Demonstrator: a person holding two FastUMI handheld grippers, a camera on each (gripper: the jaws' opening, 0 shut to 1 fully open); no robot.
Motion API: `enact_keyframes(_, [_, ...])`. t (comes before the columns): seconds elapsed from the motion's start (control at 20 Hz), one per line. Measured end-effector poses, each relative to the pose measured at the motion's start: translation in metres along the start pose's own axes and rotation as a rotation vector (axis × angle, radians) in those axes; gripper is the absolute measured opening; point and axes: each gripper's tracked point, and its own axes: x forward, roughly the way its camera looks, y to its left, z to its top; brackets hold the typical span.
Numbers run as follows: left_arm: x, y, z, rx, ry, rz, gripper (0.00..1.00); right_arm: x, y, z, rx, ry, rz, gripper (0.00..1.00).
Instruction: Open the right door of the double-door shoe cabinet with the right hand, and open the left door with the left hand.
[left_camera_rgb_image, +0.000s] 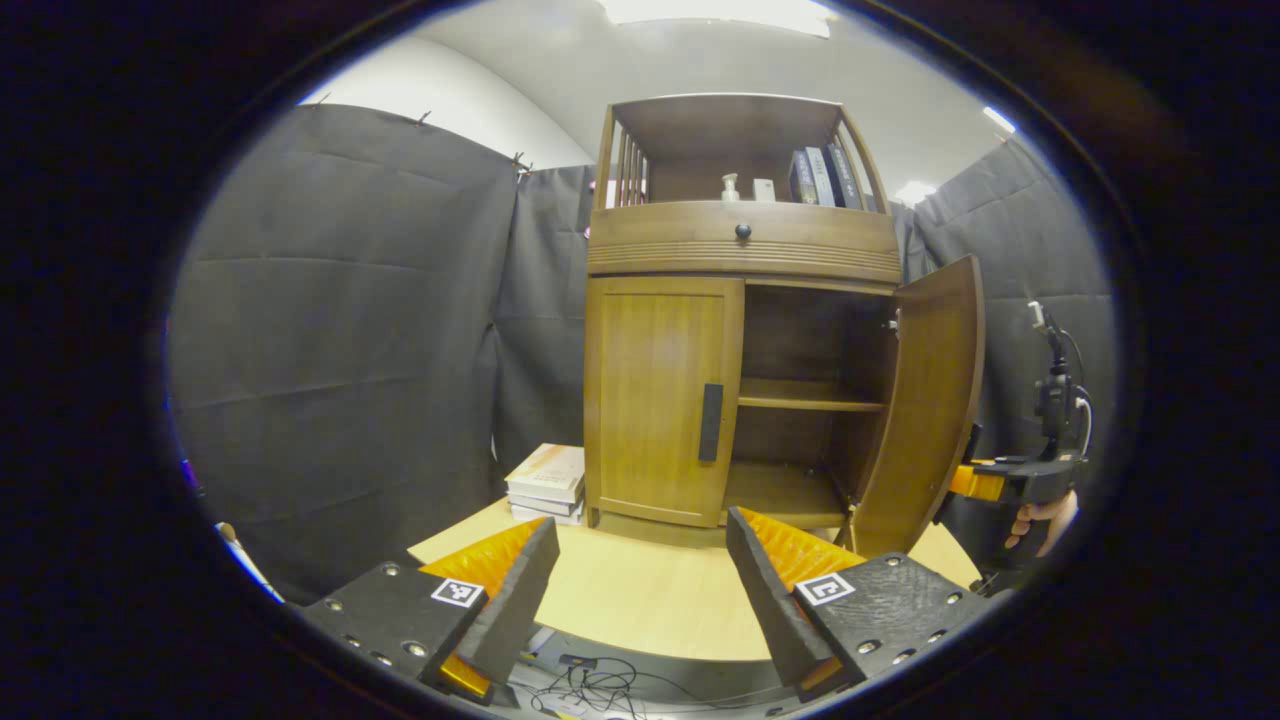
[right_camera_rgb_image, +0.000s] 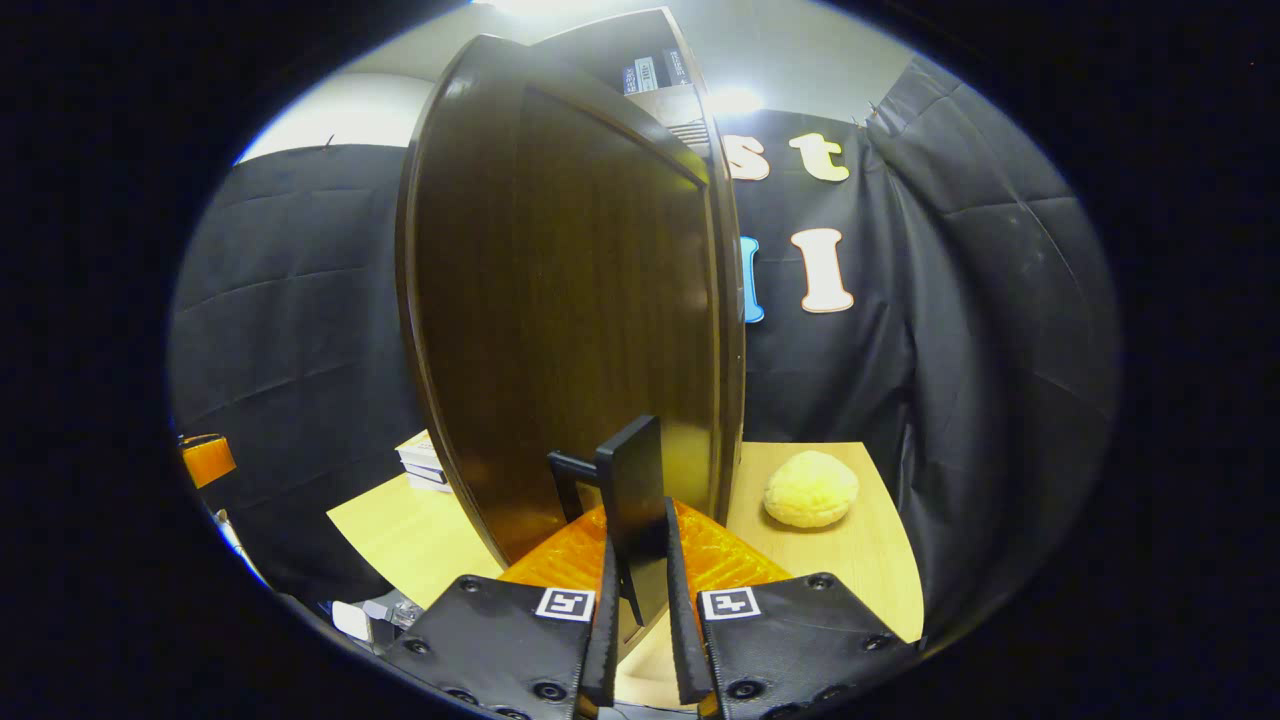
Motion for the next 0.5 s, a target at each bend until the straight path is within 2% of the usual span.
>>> enact_keyframes(0.1, [0.021, -0.017, -0.006, -0.004, -0.001, -0.014, 0.97, -0.003, -0.013, 0.002, -0.013, -0.013, -0.02, 0.23])
enact_keyframes(0.15, [0.026, -0.016, -0.004, -0.006, -0.005, -0.025, 0.97, -0.005, -0.02, 0.005, -0.012, -0.02, -0.031, 0.16])
enact_keyframes(0.2, [0.03, -0.012, -0.005, -0.004, -0.009, -0.037, 0.97, -0.004, -0.025, 0.005, -0.008, -0.023, -0.043, 0.23])
enact_keyframes(0.5, [0.081, -0.026, -0.006, 0.023, -0.006, -0.127, 0.97, -0.013, -0.054, 0.002, 0.014, -0.023, -0.123, 0.23])
